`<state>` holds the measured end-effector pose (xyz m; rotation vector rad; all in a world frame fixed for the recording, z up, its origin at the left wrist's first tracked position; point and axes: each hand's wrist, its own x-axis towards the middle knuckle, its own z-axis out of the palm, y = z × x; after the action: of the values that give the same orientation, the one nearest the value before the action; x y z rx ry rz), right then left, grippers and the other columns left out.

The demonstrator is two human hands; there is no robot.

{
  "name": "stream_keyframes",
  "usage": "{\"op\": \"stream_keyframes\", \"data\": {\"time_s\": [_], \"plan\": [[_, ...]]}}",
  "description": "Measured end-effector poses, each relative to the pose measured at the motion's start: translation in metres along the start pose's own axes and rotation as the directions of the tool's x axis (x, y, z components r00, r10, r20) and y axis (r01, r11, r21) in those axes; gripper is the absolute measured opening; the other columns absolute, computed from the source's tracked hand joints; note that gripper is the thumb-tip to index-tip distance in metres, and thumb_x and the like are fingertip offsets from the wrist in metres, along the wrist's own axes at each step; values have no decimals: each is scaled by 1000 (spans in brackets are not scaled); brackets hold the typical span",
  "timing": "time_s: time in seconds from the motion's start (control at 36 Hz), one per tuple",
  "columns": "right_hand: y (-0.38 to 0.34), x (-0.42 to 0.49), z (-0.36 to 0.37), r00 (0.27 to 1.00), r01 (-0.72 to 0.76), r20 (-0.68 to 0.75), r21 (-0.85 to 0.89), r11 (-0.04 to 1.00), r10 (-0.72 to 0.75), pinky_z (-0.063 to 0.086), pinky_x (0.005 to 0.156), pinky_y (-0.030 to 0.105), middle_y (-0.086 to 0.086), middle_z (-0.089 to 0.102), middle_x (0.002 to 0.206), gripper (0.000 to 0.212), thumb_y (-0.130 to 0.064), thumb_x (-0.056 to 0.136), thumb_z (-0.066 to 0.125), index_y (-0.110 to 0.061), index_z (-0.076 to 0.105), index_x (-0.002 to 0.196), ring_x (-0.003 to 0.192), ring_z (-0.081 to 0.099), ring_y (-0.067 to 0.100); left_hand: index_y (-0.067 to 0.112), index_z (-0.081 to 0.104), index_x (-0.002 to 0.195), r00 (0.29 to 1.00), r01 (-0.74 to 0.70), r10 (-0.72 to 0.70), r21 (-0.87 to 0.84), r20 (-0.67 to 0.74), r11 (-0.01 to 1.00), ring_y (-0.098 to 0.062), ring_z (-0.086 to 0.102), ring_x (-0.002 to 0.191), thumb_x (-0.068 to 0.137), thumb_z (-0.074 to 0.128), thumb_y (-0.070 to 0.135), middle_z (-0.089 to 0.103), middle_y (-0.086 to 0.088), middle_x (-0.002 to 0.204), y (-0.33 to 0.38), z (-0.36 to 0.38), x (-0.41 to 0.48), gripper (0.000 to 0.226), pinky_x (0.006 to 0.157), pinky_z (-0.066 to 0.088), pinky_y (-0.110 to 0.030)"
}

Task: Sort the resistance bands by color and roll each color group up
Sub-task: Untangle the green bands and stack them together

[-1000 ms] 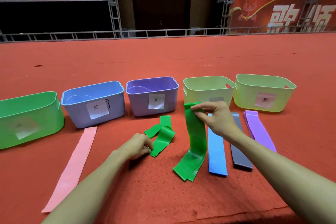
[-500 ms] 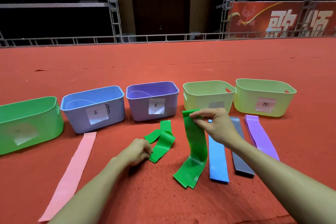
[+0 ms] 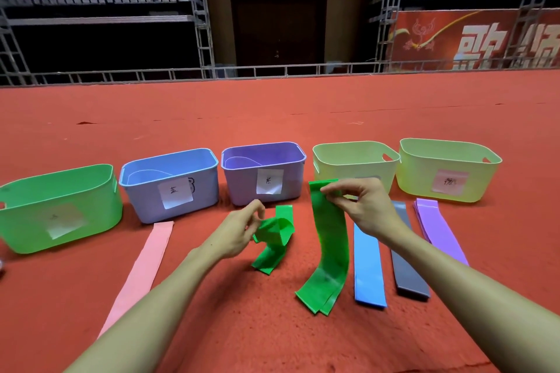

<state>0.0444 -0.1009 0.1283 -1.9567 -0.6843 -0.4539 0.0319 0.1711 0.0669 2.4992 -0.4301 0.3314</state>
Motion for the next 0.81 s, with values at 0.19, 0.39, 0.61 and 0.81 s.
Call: {"op": "stream_keyframes", "data": {"time_s": [0.19, 0.39, 0.61, 0.81], "plan": [[-22, 7, -8, 996, 33, -90, 130, 991, -21, 53, 69, 46, 9, 74, 79, 34, 3, 76, 75, -31, 72, 80, 75, 65, 40, 11, 59, 92, 990, -77, 70, -48, -125, 996, -6, 56, 63, 96, 47, -1, 59, 3, 76, 34, -31, 15, 17, 64, 48, -18], [-43, 6, -19, 998, 32, -59, 163, 986, -22, 54, 71, 18, -14, 70, 78, 31, 7, 75, 73, -23, 72, 80, 69, 66, 4, 17, 60, 95, 976, -99, 73, -118, -205, 988, -2, 60, 75, 90, 62, 4, 66, 4, 88, 58, -54, 23, 14, 71, 47, -12], [-56, 10, -29, 999, 39, -26, 160, 986, -35, 53, 75, 12, -21, 69, 74, 27, 12, 77, 68, -12, 75, 85, 73, 66, -5, 18, 54, 92, 932, -73, -1, -190, -363, 979, -5, 56, 64, 85, 63, -3, 66, -2, 74, 79, -73, 30, 24, 69, 47, -21], [-75, 13, -24, 999, 29, -28, 340, 940, -21, 56, 77, 22, -12, 74, 74, 33, 13, 74, 71, -20, 73, 78, 75, 69, 6, 14, 55, 85, 896, -123, 0, -248, -444, 961, -3, 53, 60, 82, 68, -1, 62, 4, 68, 93, -85, 31, 21, 65, 43, -14]]}}
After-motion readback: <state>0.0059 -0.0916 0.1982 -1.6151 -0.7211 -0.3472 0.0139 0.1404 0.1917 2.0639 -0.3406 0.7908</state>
